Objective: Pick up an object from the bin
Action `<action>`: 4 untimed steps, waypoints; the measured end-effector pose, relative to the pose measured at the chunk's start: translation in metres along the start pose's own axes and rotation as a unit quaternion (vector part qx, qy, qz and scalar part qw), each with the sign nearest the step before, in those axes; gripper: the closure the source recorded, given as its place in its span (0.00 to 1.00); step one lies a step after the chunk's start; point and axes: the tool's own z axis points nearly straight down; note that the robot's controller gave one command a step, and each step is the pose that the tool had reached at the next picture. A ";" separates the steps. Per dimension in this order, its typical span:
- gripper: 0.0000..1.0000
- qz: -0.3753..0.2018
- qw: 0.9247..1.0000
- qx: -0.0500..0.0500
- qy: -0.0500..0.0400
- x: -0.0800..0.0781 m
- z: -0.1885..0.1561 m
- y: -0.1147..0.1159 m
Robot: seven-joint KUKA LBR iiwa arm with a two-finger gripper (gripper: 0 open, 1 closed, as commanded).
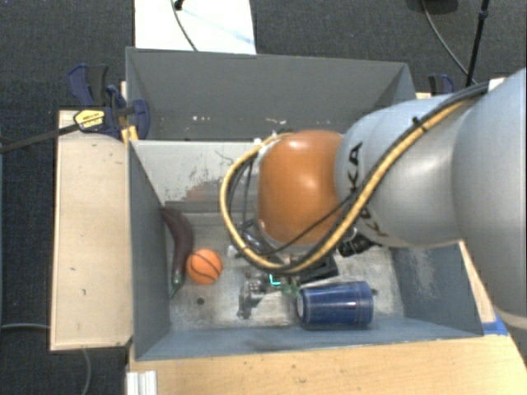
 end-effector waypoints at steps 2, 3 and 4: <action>0.00 -0.019 1.000 -0.001 -0.007 0.003 0.046 -0.006; 0.00 -0.009 1.000 0.000 0.001 0.009 0.049 -0.045; 0.00 -0.056 0.998 0.000 -0.008 0.004 0.029 -0.057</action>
Offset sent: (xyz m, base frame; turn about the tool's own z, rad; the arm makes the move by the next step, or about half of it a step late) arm -0.0101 -0.0110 -0.0774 -0.0618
